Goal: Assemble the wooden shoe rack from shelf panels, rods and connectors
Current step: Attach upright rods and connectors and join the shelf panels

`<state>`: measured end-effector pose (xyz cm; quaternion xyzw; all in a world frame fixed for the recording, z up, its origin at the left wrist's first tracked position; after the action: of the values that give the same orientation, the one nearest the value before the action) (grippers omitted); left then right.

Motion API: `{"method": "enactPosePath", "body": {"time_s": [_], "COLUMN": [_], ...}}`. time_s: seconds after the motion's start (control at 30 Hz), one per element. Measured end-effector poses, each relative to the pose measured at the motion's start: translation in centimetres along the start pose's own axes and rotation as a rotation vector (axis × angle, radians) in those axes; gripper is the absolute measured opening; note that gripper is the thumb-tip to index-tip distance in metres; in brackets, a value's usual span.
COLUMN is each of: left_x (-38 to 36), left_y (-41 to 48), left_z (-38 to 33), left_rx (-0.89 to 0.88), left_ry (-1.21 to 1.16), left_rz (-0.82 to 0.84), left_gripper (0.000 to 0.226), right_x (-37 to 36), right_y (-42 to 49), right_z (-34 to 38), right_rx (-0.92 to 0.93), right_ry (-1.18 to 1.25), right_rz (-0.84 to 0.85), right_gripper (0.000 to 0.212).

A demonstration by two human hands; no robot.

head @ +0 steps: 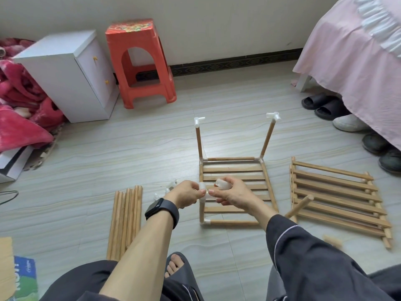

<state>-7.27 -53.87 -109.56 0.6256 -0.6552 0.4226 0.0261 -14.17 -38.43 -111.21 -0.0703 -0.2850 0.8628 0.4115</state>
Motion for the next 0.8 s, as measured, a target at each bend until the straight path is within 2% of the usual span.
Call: {"method": "enactPosePath", "body": {"time_s": [0.07,0.17,0.2,0.27,0.37,0.5,0.57,0.67,0.8], "left_x": [0.4,1.4,1.7,1.5,-1.0,-5.9,-8.2,-11.5,-15.7], "left_y": [0.1,0.4,0.6,1.1,2.3,4.1,4.9,5.8,6.6], "left_z": [-0.9,-3.4,-4.8,-8.5,-13.9,-19.6,-21.4,-22.7,-21.5], "left_rx": [-0.003,-0.047,-0.096,-0.215,-0.349,-0.438,-0.463,-0.485,-0.454], "left_ry": [0.076,0.150,0.163,0.163,0.176,0.125,0.064,0.015,-0.074], "left_rz": [-0.022,-0.072,-0.105,-0.126,-0.066,0.020,0.059,0.103,0.196], "left_gripper": [0.021,0.055,0.059,0.055,0.048,0.043,0.040,0.037,0.038], "right_x": [2.0,5.6,6.9,9.7,13.9,19.1,21.1,22.9,23.0], "right_y": [-0.5,-2.1,-2.9,-4.9,-7.9,-10.5,-10.8,-10.1,-8.9], "right_z": [2.6,7.8,9.4,11.9,13.4,11.2,8.5,3.0,-4.3], "right_rx": [0.038,0.107,0.124,0.146,0.151,0.106,0.081,0.039,0.021], "right_ry": [-0.108,-0.233,-0.297,-0.417,-0.571,-0.694,-0.718,-0.616,-0.170], "right_rz": [-0.025,-0.046,-0.070,-0.134,-0.233,-0.336,-0.361,-0.378,-0.395], "right_gripper": [0.037,0.030,0.029,0.028,0.029,0.029,0.035,0.045,0.041]}}
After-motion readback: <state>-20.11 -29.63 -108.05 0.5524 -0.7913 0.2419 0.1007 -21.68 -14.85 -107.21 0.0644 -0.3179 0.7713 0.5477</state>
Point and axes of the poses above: each hand's wrist, its own y-axis towards the middle knuckle, its own x-axis out of the back of the hand, z = x × y, the point moved 7 cm from there along y, towards the middle knuckle, and after that the axes turned 7 degrees about -x, right-handed, at the moved point
